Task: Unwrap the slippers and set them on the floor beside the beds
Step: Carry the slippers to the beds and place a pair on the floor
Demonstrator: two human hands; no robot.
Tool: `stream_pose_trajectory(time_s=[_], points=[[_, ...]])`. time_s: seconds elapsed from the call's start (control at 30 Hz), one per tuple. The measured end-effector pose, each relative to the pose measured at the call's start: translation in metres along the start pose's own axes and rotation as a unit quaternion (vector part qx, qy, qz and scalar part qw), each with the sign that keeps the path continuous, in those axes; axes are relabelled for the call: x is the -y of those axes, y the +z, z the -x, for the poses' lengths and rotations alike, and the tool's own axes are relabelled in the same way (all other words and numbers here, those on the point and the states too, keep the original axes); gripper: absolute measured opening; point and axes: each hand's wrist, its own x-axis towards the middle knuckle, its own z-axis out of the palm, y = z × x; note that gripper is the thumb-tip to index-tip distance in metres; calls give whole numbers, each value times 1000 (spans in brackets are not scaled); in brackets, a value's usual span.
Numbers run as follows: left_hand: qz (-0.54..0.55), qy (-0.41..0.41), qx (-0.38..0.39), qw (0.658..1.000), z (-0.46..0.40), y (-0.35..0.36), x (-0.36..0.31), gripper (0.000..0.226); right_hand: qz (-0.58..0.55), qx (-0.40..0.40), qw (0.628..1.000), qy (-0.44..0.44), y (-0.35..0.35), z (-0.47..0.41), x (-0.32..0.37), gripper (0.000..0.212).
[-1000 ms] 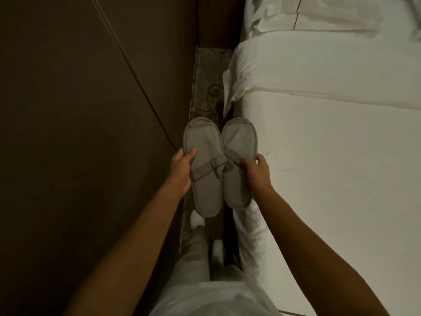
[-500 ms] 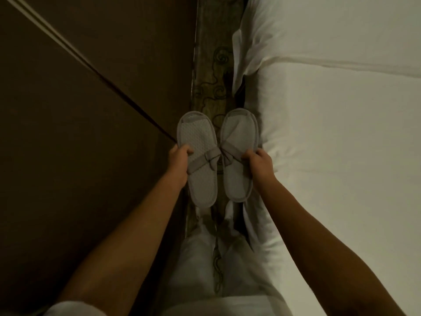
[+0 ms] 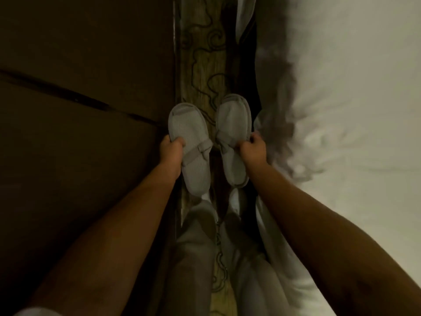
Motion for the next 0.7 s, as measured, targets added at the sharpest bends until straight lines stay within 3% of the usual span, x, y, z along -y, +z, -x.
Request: stream_pose_trajectory(time_s=[0.1, 0.2, 0.43, 0.53, 0.7], points=[[-5, -9, 2, 1000, -39, 10, 21, 31, 0, -2, 1000, 19, 15, -38, -22, 21], [-22, -12, 0, 1000, -73, 24, 38, 40, 6, -18, 999, 30, 27, -68, -38, 19], [-15, -43, -7, 999, -141, 46, 71, 59, 13, -30, 999, 28, 53, -125, -64, 41], [-20, -43, -14, 999, -163, 54, 83, 58, 26, -27, 999, 11, 63, -149, -71, 55], [-27, -32, -31, 999, -207, 67, 107, 51, 30, -25, 999, 22, 89, -201, -98, 54]])
